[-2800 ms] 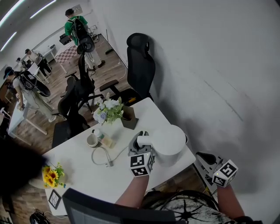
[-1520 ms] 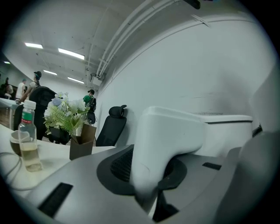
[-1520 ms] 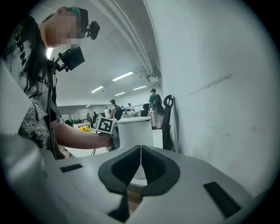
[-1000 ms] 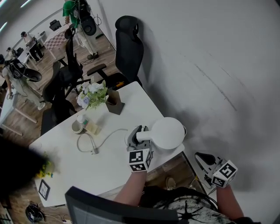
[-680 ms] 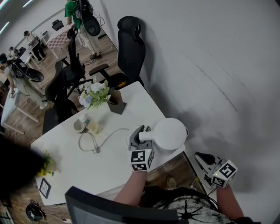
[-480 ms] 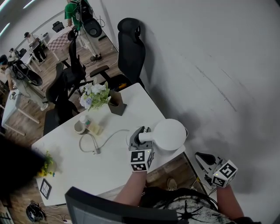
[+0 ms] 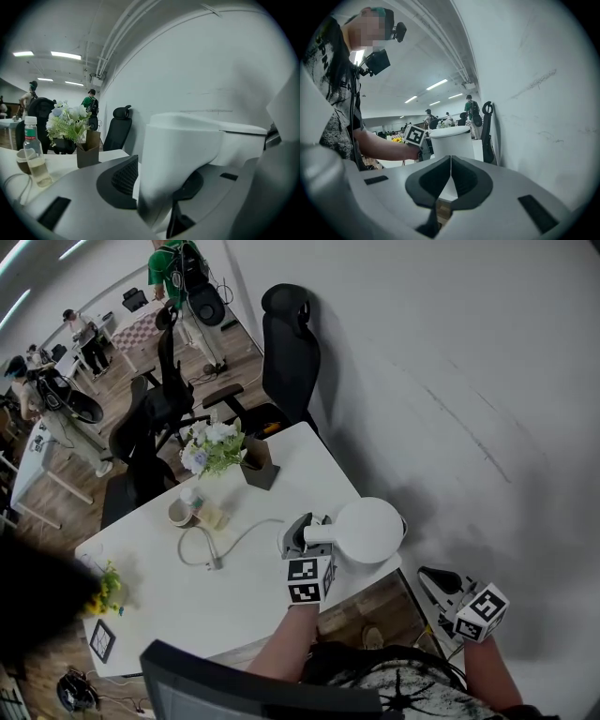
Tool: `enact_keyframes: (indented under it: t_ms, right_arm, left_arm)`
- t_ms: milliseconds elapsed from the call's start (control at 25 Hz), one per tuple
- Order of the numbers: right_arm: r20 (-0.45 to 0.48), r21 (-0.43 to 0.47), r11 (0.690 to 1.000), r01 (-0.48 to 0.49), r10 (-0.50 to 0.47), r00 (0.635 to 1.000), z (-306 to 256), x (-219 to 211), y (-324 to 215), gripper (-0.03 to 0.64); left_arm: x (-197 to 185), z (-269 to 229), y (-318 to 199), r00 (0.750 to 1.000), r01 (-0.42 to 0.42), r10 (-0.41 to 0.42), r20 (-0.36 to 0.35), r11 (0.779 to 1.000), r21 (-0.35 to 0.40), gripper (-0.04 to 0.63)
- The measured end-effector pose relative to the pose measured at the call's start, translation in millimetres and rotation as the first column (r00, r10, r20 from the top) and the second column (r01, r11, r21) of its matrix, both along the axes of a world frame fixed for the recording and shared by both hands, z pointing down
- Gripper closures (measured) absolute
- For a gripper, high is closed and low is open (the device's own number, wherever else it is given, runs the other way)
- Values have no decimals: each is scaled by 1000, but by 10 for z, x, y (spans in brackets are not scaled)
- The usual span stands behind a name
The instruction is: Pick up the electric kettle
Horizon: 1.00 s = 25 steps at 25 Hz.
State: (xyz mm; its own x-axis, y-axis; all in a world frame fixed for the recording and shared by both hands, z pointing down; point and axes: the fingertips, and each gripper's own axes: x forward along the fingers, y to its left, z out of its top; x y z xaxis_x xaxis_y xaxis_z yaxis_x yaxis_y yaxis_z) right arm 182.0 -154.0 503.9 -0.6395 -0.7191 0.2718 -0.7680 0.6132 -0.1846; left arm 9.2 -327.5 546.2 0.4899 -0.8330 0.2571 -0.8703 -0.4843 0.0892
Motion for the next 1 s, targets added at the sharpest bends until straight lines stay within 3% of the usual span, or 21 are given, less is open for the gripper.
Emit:
enact_keyframes:
  t_ms: [160,520,1000]
  right_arm:
    - [4,8,1000,10,-10,1000,-29,-18,-19,595]
    - [13,23,999,46,-46,999,-76,-76,-79,595]
    - [27,65,986,152,-154,988,-176,-321,-281,594]
  left_arm:
    - [-23,-5,7,1000,4,-4,28,1000,-13,425]
    - [-63,18,171,998,-16,17,65,1000,-27,407]
    - [-284,-55,586,999,-24,26,34,998,-66,406]
